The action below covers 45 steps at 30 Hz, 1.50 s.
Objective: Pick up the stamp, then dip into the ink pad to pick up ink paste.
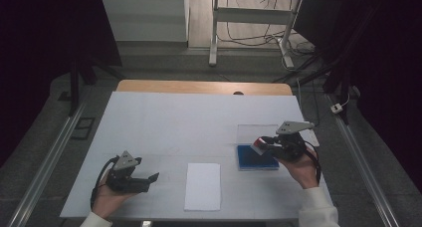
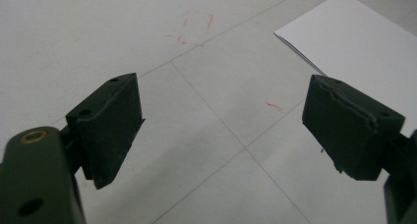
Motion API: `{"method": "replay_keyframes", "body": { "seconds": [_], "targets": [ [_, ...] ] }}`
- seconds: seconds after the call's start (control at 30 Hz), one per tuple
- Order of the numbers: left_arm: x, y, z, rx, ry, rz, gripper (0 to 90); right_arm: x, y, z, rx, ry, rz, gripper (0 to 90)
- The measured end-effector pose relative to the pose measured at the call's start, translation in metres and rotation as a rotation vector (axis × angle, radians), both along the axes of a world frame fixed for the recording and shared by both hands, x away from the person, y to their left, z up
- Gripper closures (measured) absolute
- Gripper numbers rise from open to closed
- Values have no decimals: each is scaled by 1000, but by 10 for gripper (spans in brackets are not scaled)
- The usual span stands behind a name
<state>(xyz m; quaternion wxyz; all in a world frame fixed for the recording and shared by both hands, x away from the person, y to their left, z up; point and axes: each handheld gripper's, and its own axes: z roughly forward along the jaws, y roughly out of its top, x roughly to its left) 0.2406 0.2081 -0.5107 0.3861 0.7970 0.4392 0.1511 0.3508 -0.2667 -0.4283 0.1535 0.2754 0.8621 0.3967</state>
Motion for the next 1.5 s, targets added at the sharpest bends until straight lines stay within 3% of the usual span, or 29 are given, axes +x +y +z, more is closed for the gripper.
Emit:
{"method": "replay_keyframes", "body": {
  "seconds": [0.37,0.8,1.27,1.5],
  "targets": [
    [-2,0,0,3,0,2,154,-4,7,3,-56,-11,13,698],
    [-2,-2,0,10,5,-7,155,1,10,-4,-145,17,-19,698],
    [-1,-3,-1,13,12,-10,156,7,13,-21,-199,55,-44,698],
    [0,-3,-2,13,18,-14,158,9,14,-28,-186,64,-42,698]
  ]
}}
